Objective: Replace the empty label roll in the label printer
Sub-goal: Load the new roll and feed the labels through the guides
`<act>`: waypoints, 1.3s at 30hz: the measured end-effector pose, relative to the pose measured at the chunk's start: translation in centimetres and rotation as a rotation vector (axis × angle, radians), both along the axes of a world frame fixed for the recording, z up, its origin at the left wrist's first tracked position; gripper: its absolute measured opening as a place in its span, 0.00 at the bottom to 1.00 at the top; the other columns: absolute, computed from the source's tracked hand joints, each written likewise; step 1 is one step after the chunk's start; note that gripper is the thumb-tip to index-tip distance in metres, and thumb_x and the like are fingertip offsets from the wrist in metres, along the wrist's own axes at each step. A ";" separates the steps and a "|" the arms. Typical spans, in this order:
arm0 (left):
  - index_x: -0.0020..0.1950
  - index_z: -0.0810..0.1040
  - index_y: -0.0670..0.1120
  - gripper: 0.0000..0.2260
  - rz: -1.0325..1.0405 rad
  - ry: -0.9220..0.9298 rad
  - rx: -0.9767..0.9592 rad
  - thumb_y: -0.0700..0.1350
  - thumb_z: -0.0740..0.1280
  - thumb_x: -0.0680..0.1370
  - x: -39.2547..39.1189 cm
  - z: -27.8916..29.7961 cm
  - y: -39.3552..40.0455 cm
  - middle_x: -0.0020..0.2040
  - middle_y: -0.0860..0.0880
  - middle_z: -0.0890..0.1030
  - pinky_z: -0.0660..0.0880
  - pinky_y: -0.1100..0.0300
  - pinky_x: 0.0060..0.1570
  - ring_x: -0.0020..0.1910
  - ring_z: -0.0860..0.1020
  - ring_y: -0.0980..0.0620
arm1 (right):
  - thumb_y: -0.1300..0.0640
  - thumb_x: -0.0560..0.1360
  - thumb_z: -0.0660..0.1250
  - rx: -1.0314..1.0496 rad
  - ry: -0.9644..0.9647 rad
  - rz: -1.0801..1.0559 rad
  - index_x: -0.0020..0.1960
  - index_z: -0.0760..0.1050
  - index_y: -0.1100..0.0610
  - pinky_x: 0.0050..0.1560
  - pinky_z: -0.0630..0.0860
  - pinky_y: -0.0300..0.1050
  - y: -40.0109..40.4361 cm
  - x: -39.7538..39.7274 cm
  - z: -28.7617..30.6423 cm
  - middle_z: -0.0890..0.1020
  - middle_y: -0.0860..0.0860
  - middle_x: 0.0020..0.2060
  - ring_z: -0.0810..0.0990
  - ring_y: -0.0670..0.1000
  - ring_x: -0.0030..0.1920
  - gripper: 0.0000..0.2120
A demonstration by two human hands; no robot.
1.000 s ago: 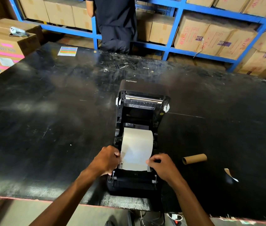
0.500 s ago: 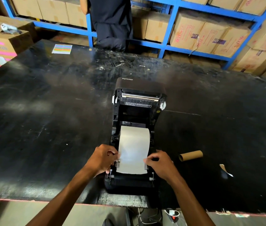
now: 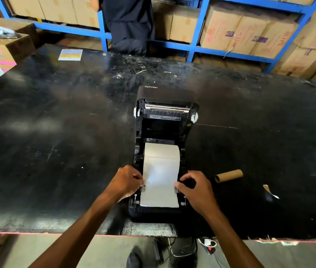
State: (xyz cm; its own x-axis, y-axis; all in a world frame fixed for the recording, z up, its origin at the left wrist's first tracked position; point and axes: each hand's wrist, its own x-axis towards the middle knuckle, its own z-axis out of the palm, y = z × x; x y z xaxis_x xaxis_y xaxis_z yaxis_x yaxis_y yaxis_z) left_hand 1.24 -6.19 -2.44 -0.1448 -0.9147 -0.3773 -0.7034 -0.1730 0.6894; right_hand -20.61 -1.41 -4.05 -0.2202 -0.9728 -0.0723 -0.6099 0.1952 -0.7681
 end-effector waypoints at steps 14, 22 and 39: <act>0.40 0.82 0.45 0.05 0.074 -0.016 -0.137 0.43 0.70 0.75 -0.1 -0.6 1.1 0.33 0.48 0.81 0.75 0.62 0.25 0.27 0.78 0.52 | 0.53 0.72 0.69 -0.249 0.208 0.354 0.43 0.83 0.51 0.68 0.52 0.46 3.9 1.2 -1.7 0.65 0.48 0.72 0.55 0.46 0.72 0.05; 0.51 0.80 0.54 0.12 -0.365 -0.137 -0.476 0.54 0.73 0.71 0.8 -0.8 7.2 0.44 0.60 0.74 0.70 0.68 0.39 0.39 0.77 0.60 | 0.57 0.72 0.69 -0.314 0.219 0.350 0.40 0.82 0.55 0.62 0.64 0.48 5.3 1.4 -1.9 0.79 0.52 0.58 0.71 0.53 0.64 0.04; 0.51 0.86 0.48 0.08 -0.216 -0.182 -0.693 0.41 0.68 0.77 0.6 -0.9 15.5 0.50 0.49 0.84 0.79 0.56 0.44 0.50 0.81 0.48 | 0.63 0.70 0.69 -0.411 0.242 0.434 0.40 0.83 0.57 0.48 0.73 0.49 11.6 1.7 0.0 0.84 0.51 0.38 0.80 0.51 0.41 0.04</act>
